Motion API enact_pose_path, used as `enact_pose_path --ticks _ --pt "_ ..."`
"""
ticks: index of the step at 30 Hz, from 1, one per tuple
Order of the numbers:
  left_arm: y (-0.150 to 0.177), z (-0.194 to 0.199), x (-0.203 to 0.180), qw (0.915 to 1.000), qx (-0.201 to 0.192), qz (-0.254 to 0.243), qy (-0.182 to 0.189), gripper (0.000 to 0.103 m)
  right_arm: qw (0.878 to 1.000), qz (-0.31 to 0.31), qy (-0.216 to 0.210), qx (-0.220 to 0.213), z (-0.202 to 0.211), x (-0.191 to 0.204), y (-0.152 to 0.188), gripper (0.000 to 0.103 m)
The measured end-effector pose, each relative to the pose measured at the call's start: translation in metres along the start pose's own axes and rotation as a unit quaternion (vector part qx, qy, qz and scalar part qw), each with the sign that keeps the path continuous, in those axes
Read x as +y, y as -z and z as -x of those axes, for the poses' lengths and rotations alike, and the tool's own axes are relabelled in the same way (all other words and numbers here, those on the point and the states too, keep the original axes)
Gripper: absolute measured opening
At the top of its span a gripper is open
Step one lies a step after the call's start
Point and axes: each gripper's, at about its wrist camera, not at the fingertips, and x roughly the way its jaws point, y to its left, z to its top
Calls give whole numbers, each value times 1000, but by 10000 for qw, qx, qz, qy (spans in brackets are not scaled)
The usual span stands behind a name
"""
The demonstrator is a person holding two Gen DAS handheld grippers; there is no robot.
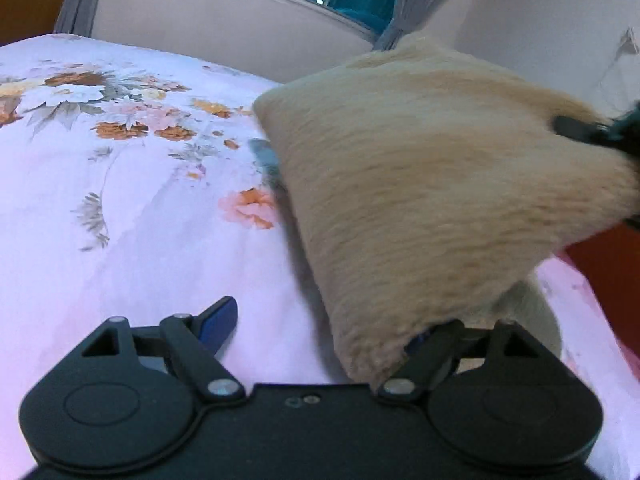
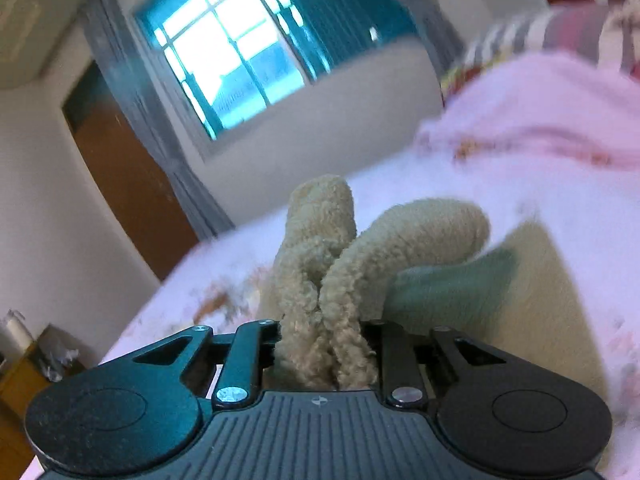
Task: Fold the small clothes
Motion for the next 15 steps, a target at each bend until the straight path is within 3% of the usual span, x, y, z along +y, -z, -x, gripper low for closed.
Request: enact_pose_path --ticks 4,6,8,10,12,15 --pt "-2 4 -22 9997 -70 -212 117 82 9984 -153 336 -423 39 -43 24 20" --pt "-4 -2 -31 9994 34 -278 184 82 9915 -1065 727 -183 22 -104 47 20" --pt "-5 -7 -36 9990 111 -374 210 82 9744 -2111 752 164 10 -155 73 20" --pt "-7 -5 -40 9983 151 -535 172 81 9723 -2246 636 -54 21 -157 70 20" --pt "-6 3 -39 9974 160 -673 180 81 9794 -1928 578 -172 31 -143 63 20" --pt "0 31 -23 9962 80 -737 447 82 9776 -1998 656 77 23 -156 72 20"
